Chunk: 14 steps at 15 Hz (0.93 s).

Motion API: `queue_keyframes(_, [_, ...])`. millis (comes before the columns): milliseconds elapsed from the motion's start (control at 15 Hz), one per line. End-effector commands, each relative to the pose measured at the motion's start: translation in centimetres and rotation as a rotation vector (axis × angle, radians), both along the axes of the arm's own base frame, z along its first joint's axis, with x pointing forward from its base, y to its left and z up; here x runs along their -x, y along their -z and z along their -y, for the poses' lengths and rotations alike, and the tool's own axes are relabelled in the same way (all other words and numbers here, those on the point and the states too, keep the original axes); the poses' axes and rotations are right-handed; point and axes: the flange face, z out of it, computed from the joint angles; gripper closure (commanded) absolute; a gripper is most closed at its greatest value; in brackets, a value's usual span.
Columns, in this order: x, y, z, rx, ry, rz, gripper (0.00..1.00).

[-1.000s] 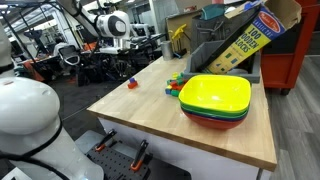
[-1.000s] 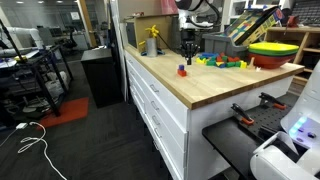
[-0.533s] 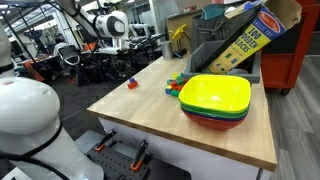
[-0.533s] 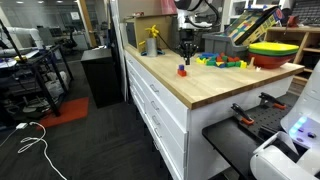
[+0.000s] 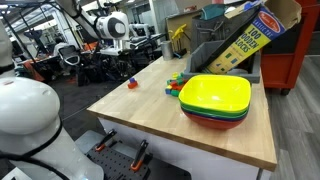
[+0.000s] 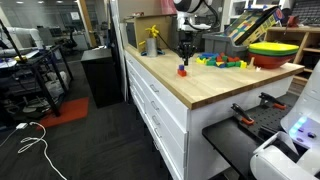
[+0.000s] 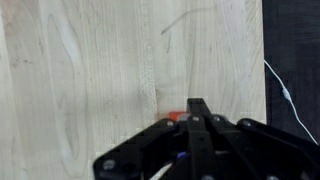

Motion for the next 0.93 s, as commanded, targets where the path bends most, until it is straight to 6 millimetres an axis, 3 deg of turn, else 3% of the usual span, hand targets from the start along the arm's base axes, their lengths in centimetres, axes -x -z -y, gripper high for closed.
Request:
queue_keyframes(0, [-0.3, 0.1, 0.2, 0.010, -0.001, 0.012, 1.00])
queue_keyframes(867, [-1.3, 1.1, 0.2, 0.028, 0.000, 0.048, 1.00])
